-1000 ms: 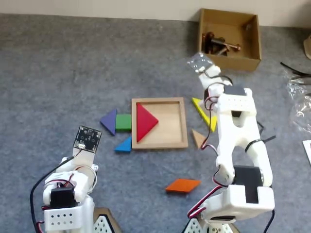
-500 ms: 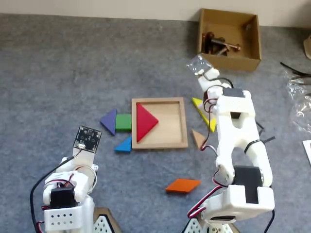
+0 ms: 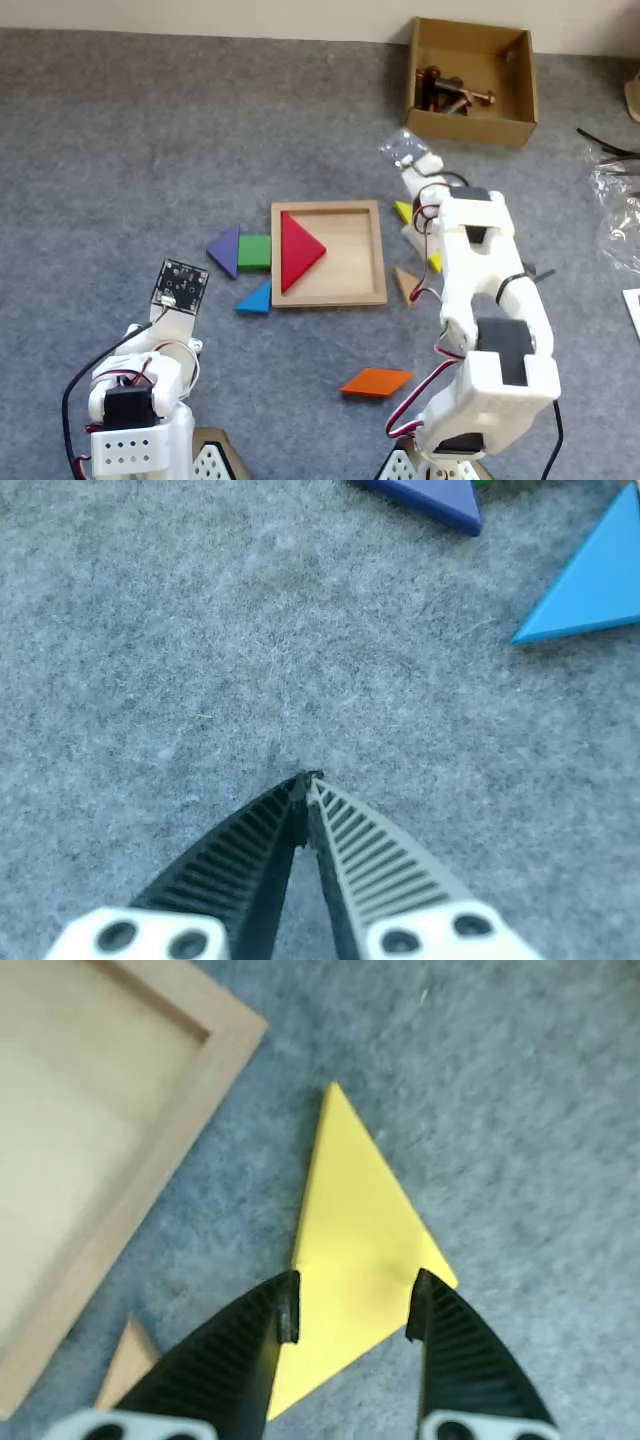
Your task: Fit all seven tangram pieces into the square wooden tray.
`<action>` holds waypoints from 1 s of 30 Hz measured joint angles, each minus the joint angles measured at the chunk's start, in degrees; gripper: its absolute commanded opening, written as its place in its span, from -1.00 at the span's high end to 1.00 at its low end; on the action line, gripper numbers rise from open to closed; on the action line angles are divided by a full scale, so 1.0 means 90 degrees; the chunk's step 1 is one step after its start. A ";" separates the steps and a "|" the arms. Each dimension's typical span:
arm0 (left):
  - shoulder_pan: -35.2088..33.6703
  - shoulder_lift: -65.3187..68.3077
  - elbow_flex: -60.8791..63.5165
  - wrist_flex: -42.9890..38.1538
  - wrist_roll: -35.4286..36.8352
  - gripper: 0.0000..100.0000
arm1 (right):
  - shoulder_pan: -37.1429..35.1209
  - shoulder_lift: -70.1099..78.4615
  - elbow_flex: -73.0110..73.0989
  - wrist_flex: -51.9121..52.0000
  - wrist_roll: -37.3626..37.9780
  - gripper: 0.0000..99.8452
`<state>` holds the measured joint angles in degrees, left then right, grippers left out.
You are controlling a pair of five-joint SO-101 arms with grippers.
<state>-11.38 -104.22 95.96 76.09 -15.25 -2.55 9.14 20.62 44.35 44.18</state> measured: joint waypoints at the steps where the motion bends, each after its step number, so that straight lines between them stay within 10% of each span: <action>1: 0.0000 0.0000 0.0000 0.0000 0.0000 0.97 | 0.0000 0.0039 0.0000 -0.0078 0.0000 0.65; 30: 0.0000 0.0000 0.0000 0.0000 0.0000 0.97 | 0.0000 0.0527 -0.0684 0.1270 -0.0049 0.64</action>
<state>-11.38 -104.22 95.96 76.09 -15.25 -2.55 13.89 14.46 55.78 43.74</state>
